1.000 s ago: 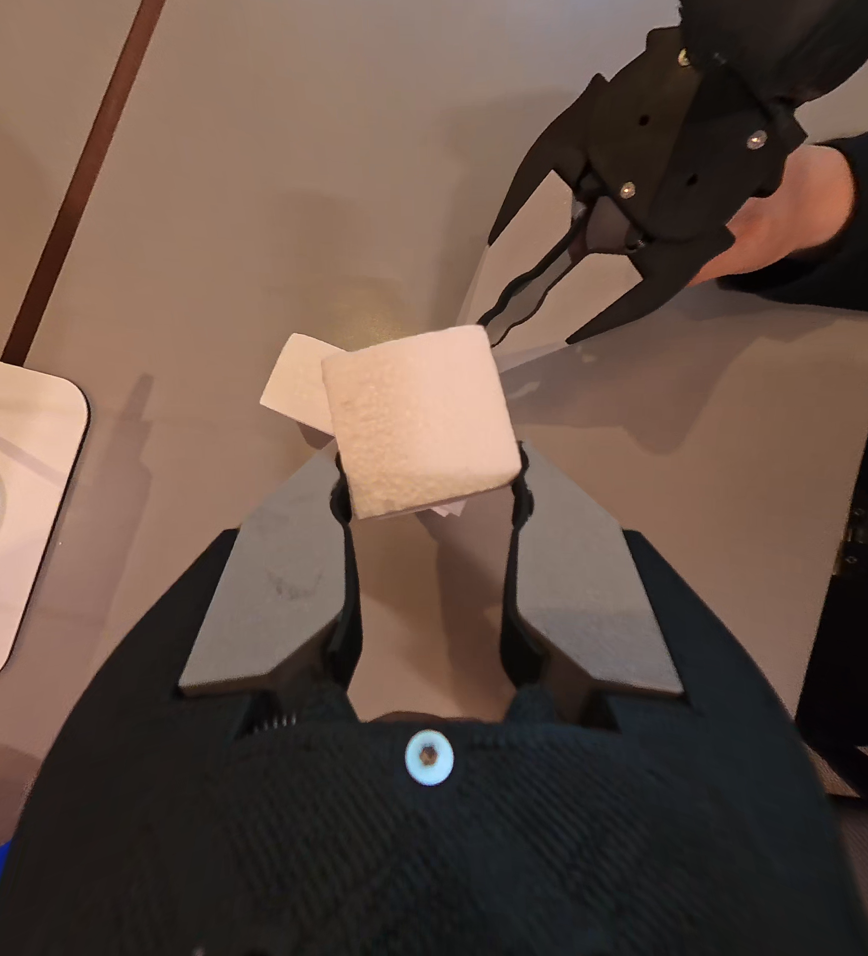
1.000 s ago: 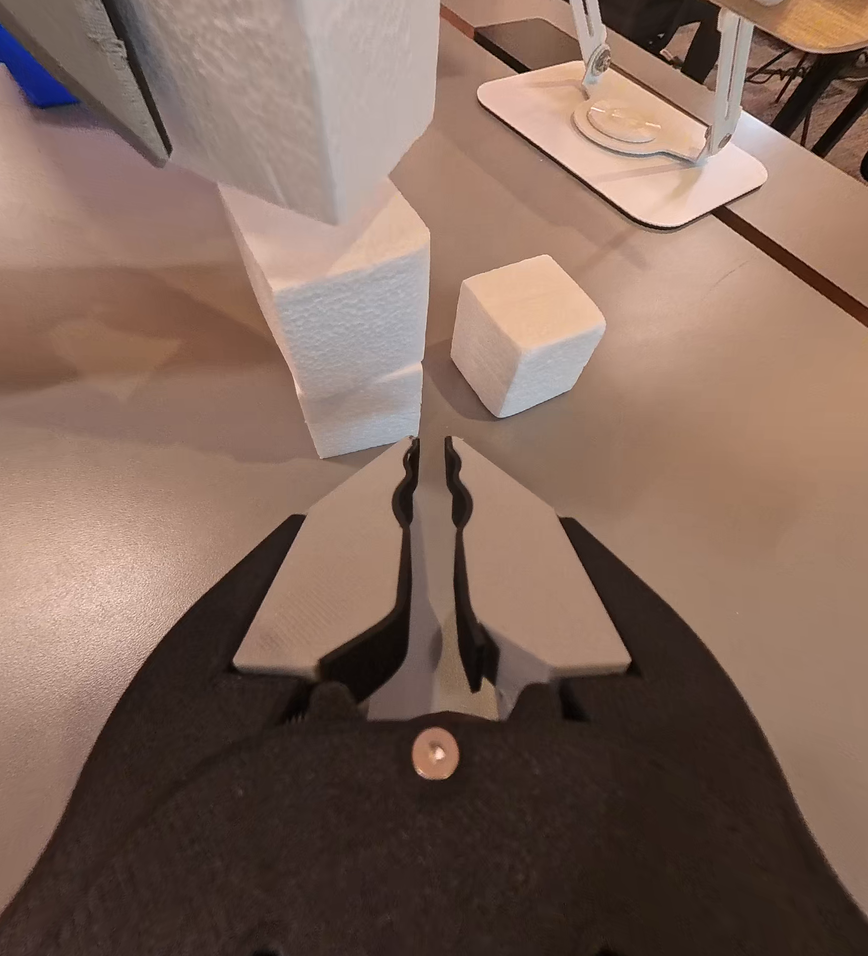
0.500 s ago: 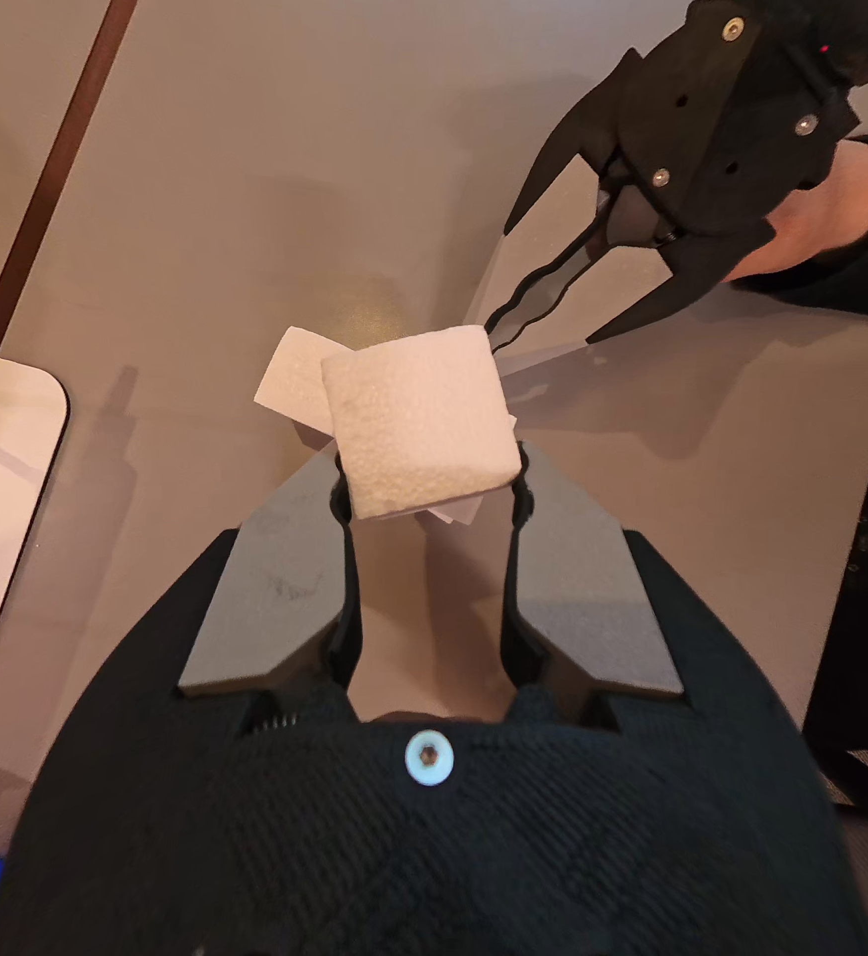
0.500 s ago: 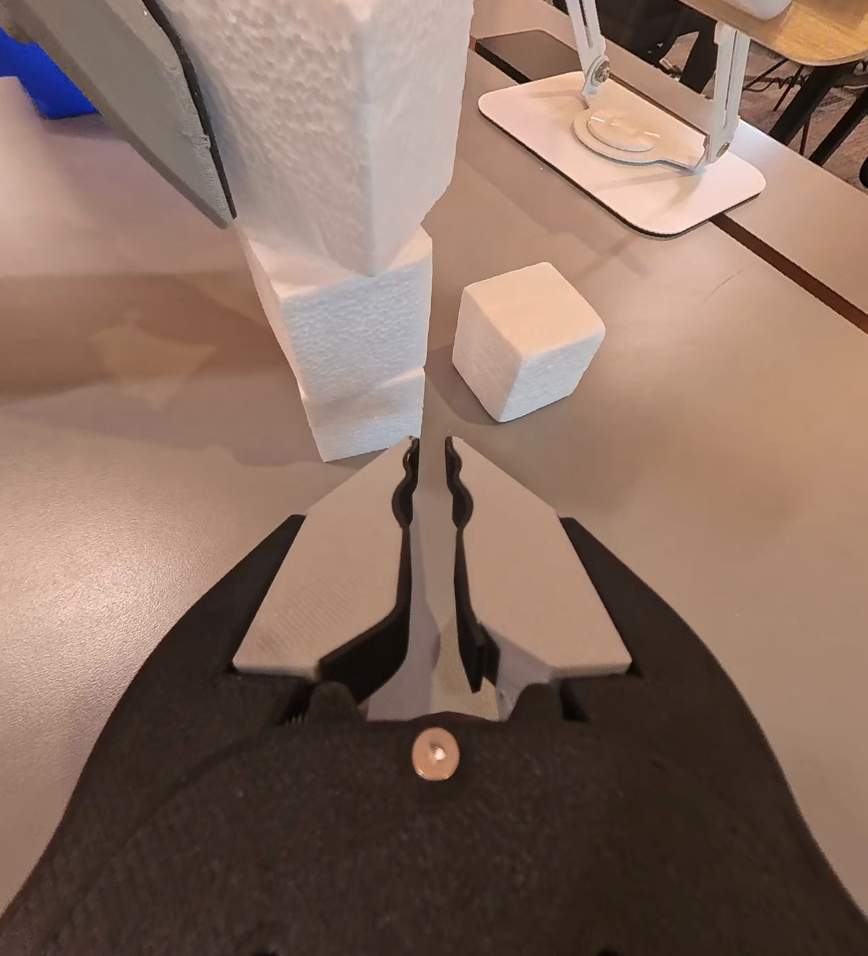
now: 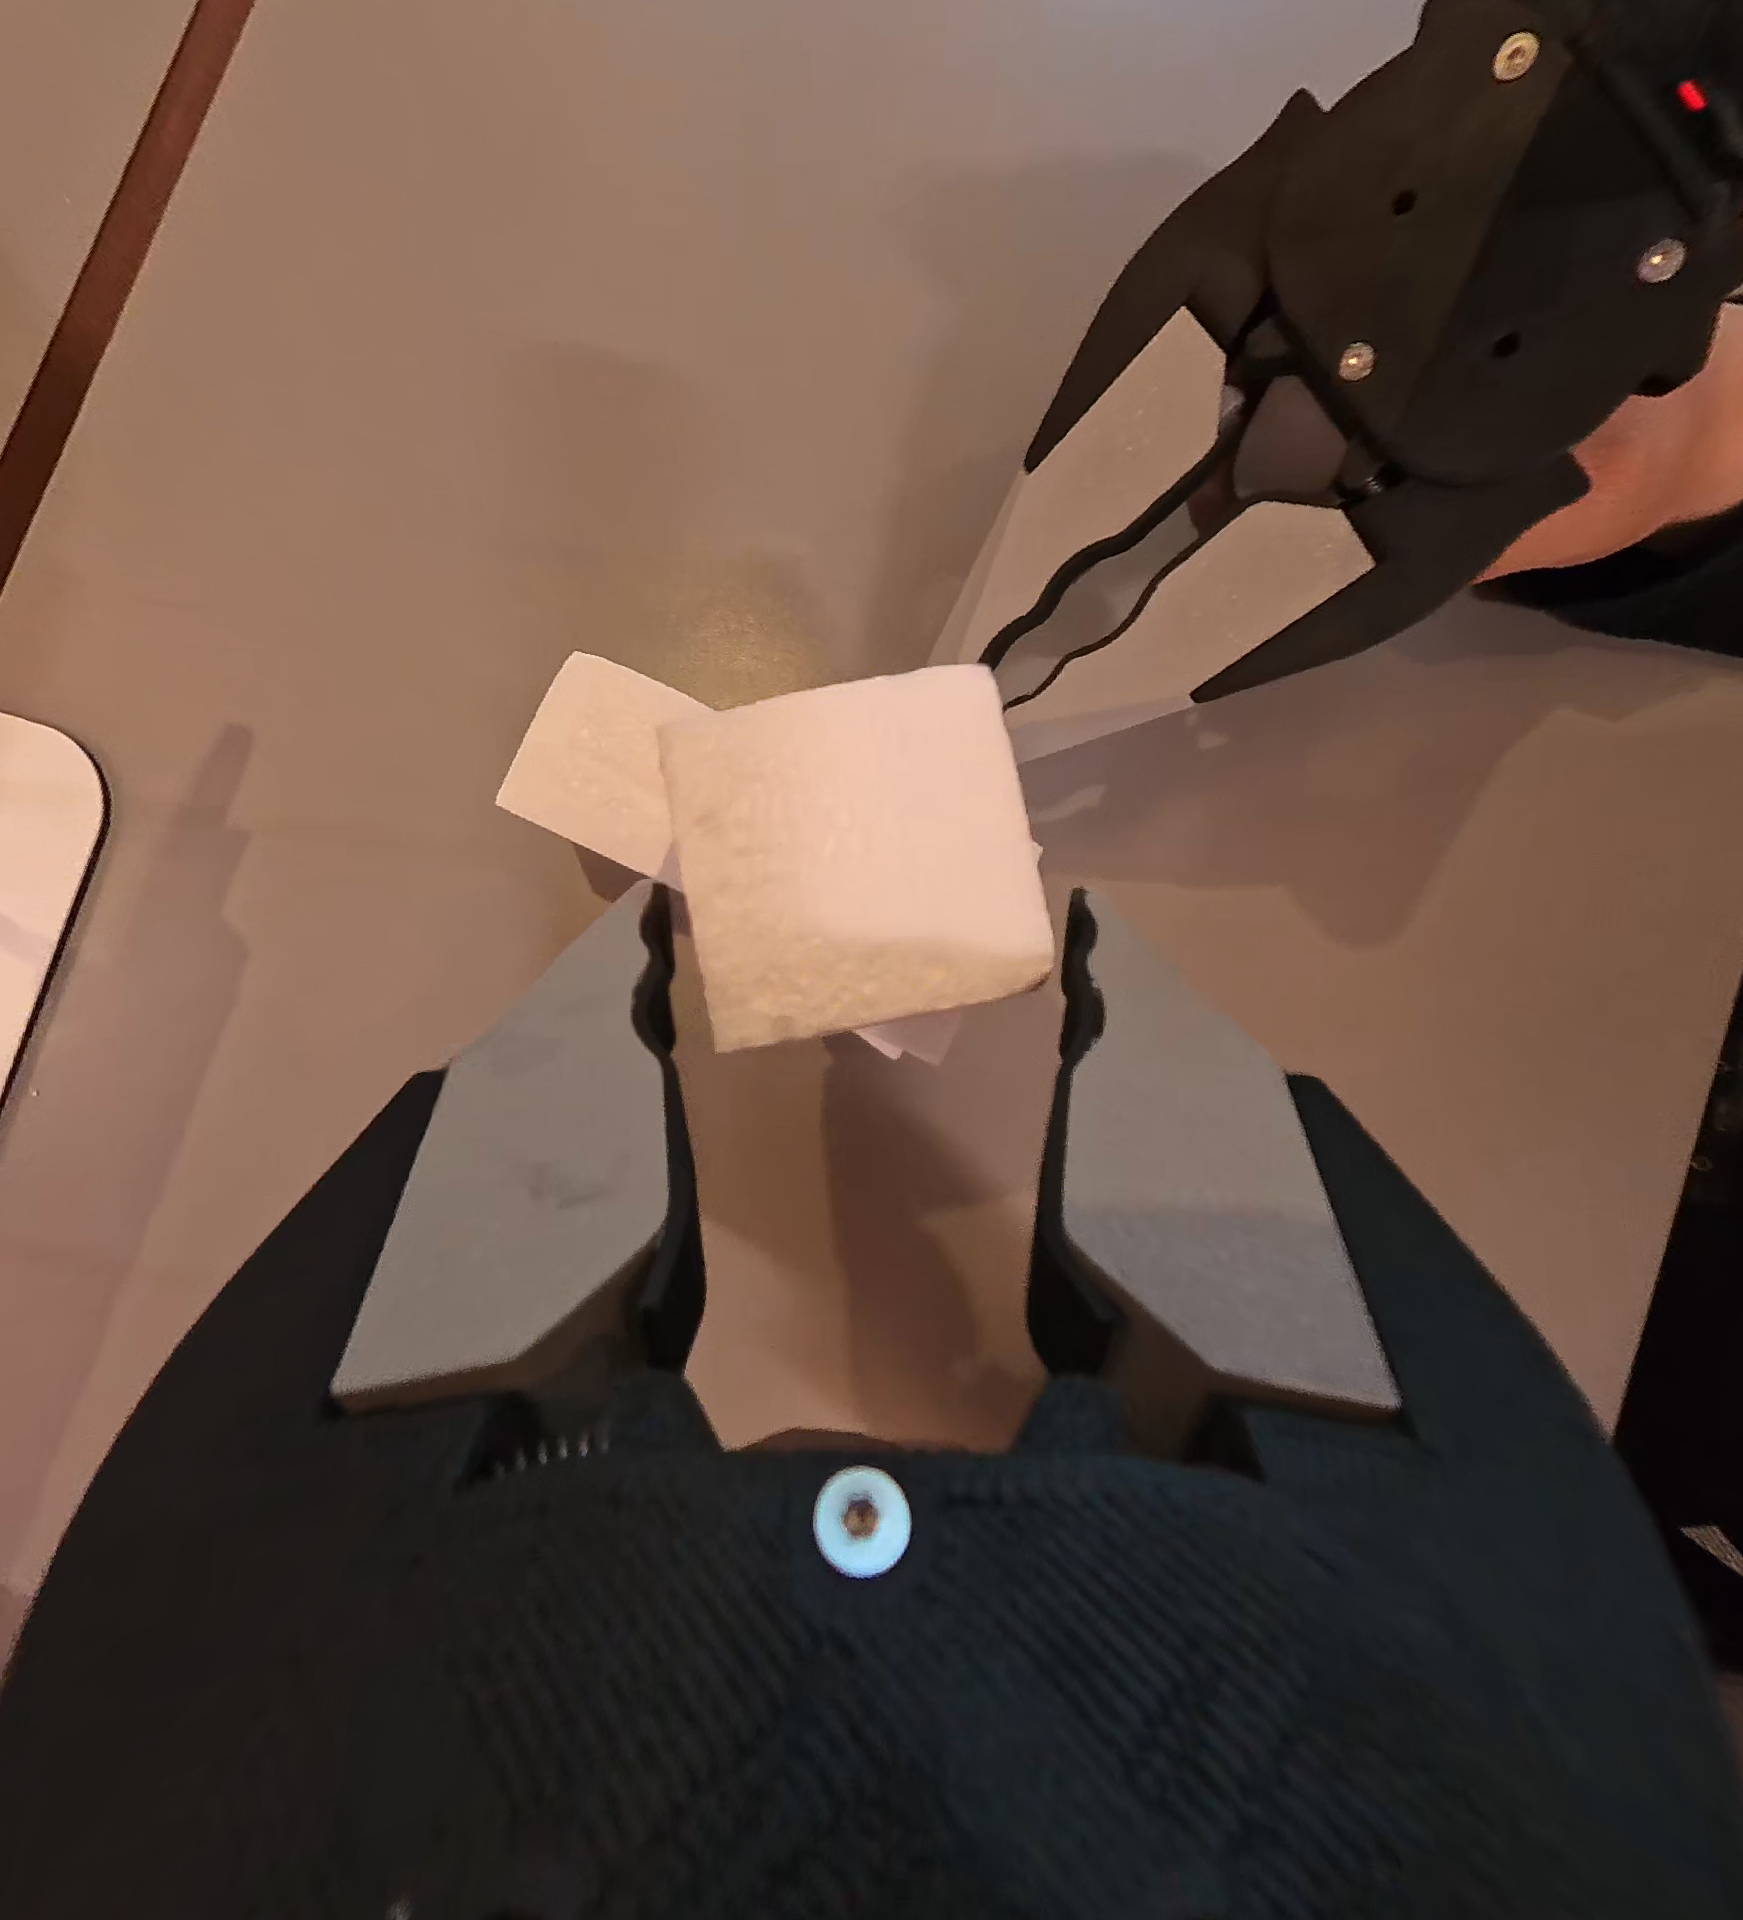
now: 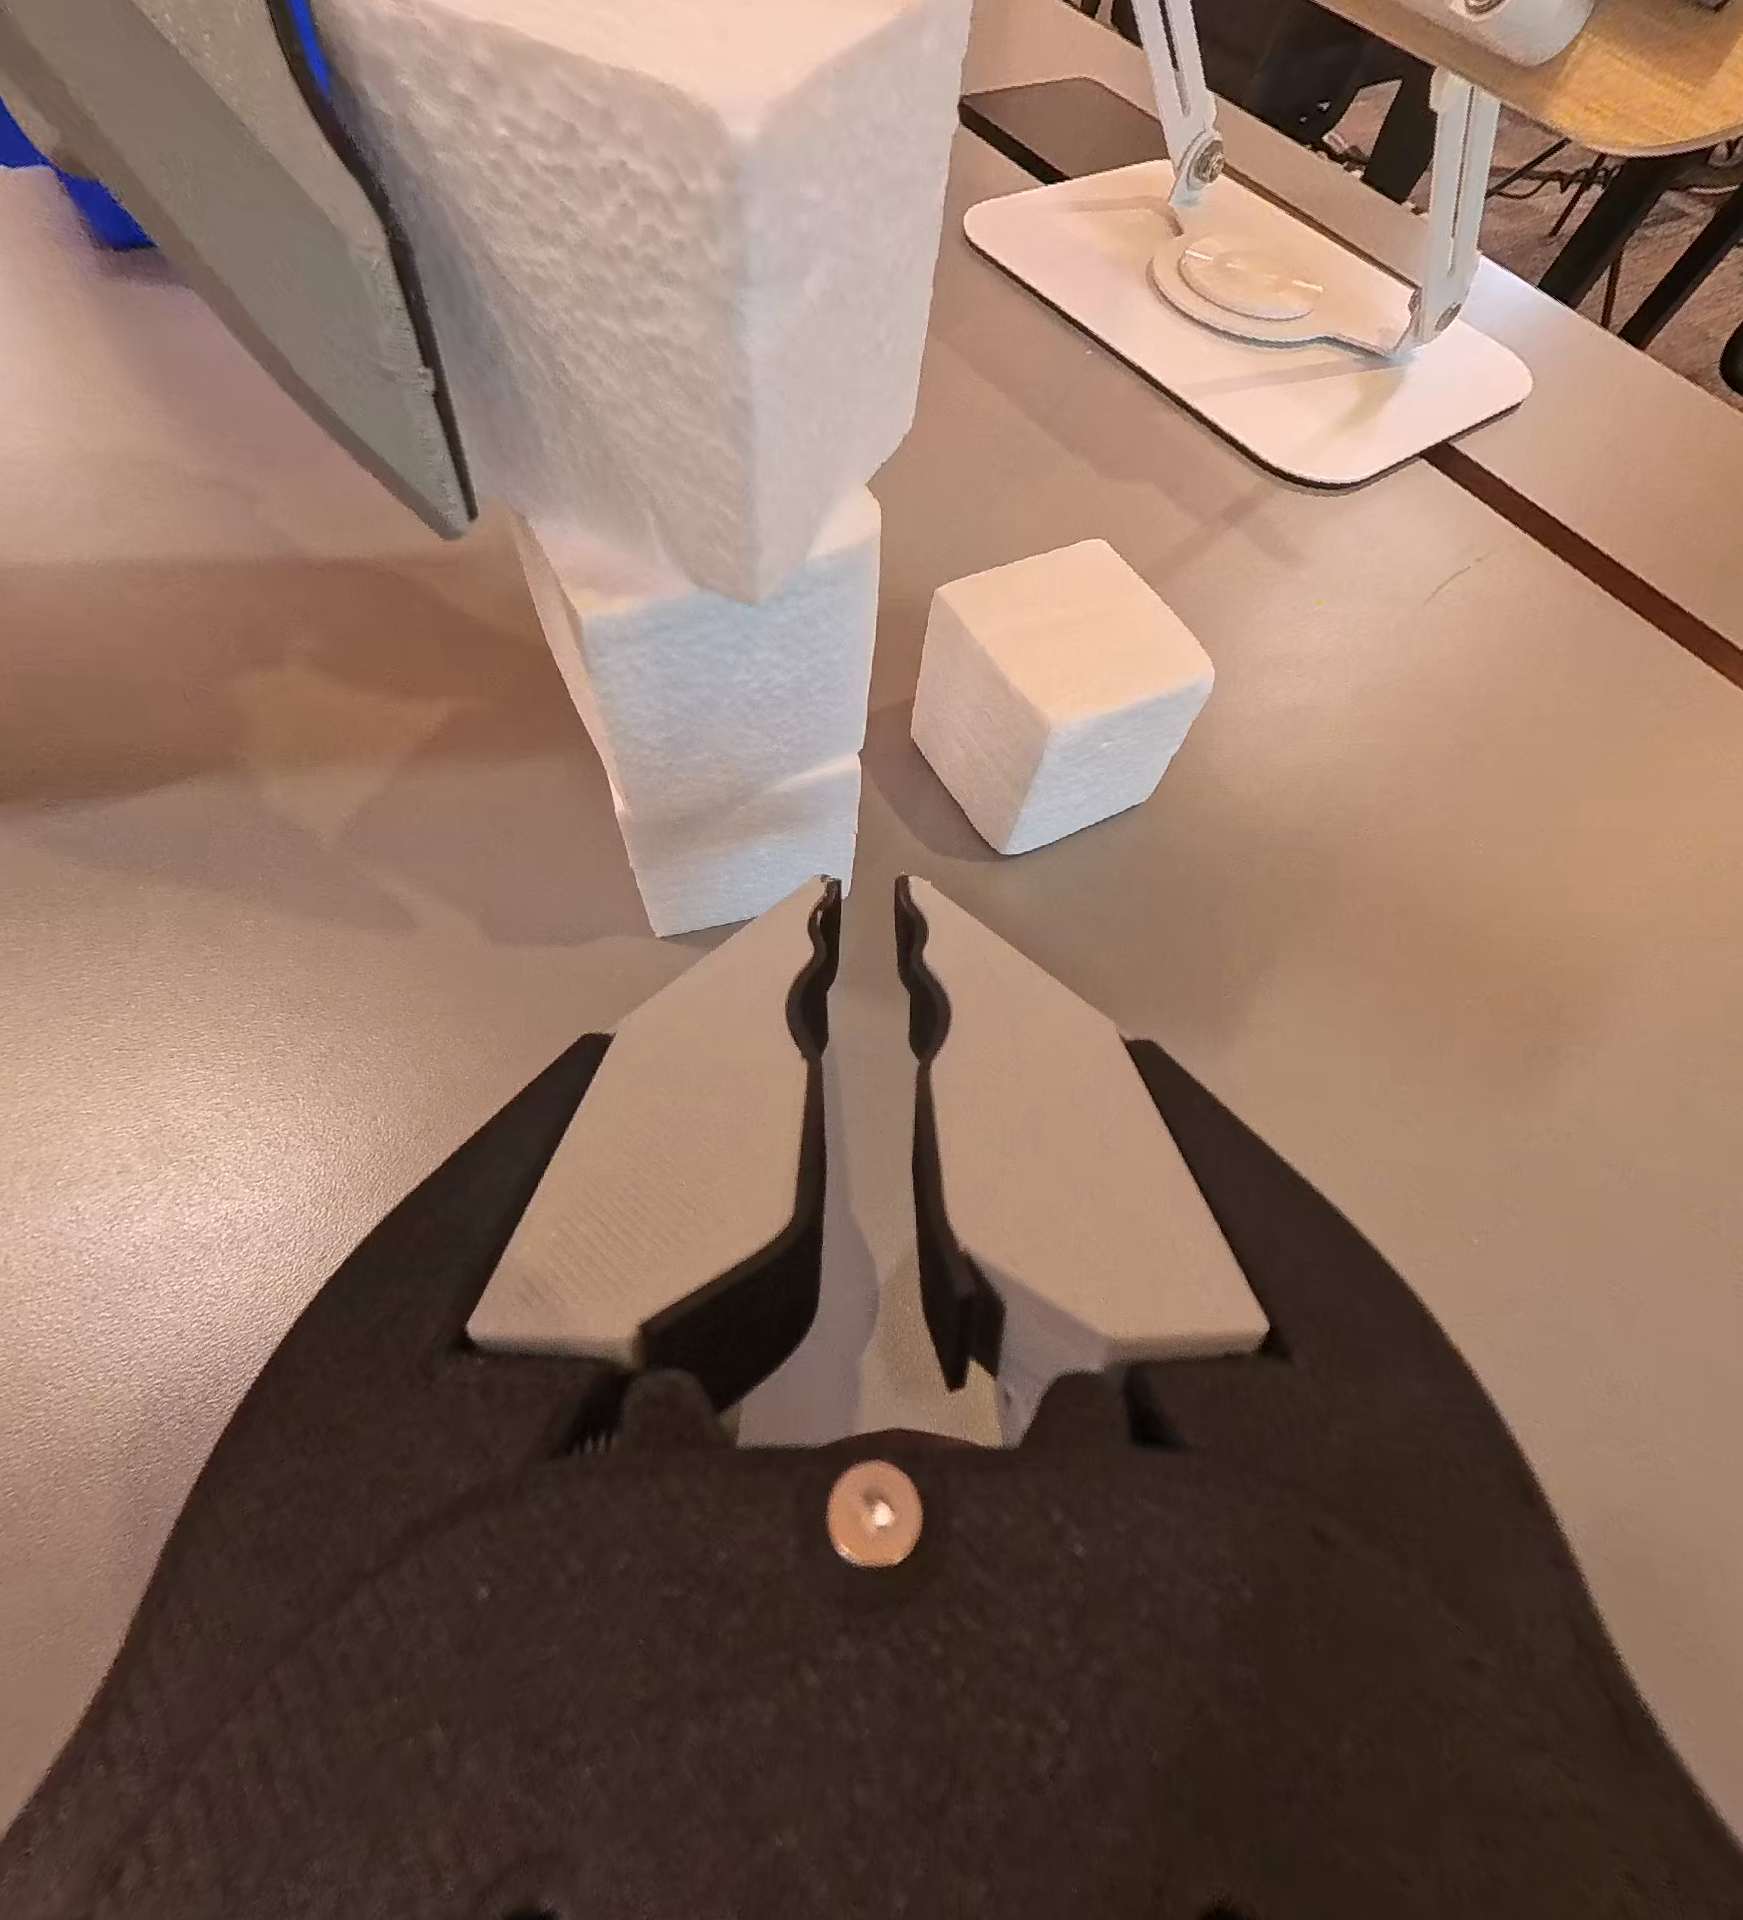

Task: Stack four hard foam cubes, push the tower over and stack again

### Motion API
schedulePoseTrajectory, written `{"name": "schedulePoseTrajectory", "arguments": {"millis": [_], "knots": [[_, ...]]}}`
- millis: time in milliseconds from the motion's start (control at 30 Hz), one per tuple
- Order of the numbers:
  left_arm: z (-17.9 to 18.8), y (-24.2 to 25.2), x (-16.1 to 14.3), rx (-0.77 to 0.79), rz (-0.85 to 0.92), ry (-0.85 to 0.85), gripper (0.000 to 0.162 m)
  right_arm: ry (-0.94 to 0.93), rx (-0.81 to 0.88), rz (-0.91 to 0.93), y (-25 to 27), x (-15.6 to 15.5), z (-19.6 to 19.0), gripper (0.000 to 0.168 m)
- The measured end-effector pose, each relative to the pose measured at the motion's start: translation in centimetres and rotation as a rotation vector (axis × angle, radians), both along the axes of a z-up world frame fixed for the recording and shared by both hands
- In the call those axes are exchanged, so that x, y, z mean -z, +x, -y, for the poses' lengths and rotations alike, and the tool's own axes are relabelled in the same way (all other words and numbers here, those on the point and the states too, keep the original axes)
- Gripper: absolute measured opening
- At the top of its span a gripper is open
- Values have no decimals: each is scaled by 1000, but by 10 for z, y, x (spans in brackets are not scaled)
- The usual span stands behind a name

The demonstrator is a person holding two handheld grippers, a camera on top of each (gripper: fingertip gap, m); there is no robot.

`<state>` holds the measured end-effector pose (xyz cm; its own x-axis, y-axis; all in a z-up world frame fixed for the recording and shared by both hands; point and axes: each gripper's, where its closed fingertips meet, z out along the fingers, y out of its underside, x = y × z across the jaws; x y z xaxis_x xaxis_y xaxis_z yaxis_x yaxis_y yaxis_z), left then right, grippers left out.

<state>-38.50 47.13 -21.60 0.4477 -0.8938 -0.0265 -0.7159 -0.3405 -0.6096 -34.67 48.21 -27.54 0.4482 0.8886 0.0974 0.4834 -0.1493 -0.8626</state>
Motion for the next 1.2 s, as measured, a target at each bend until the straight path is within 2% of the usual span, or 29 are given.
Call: {"name": "schedulePoseTrajectory", "arguments": {"millis": [233,300,400,467,567,667,800,933,1033,1167,1200], "knots": [[0,-7,-25,-44,129,49,81,10,7,-12,3,-3,-3,11],[1,-17,-35,-80,201,75,83,20,27,-28,7,-8,-8,21],[-1,-45,-40,-176,289,126,88,36,39,-63,17,-13,-16,45],[1,-59,-39,-203,354,156,88,24,17,-58,24,-9,-20,53],[0,-84,-18,-261,370,160,90,14,-54,-83,31,-3,-24,57],[-10,-96,10,-313,366,148,90,30,-127,-145,24,-13,-27,61],[-26,-109,42,-409,303,178,86,123,-183,-31,13,-3,-50,68],[-30,-123,59,-483,236,168,82,86,-249,3,-8,5,-67,76],[-32,-131,70,-527,236,112,81,79,-284,7,-25,7,-77,76],[-35,-136,76,-554,259,74,80,1,-351,70,-38,20,-75,55],[-36,-137,77,-561,258,73,80,7,-342,73,-39,21,-76,55]]}}
